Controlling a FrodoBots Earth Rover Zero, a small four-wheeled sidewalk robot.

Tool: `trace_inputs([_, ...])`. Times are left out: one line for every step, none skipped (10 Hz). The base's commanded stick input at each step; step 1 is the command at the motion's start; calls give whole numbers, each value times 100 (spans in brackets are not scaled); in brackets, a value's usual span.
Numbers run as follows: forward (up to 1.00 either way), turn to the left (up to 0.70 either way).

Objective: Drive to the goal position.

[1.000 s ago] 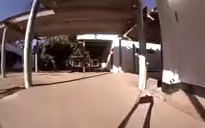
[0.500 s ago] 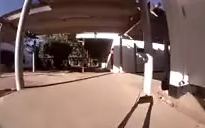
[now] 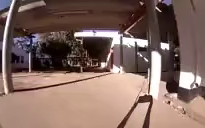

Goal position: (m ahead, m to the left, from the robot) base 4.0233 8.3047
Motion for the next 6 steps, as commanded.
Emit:
trace_inputs([70, 0])
trace_inputs([70, 0])
trace_inputs([70, 0])
trace_inputs([70, 0])
trace_inputs([70, 0])
trace_inputs([70, 0])
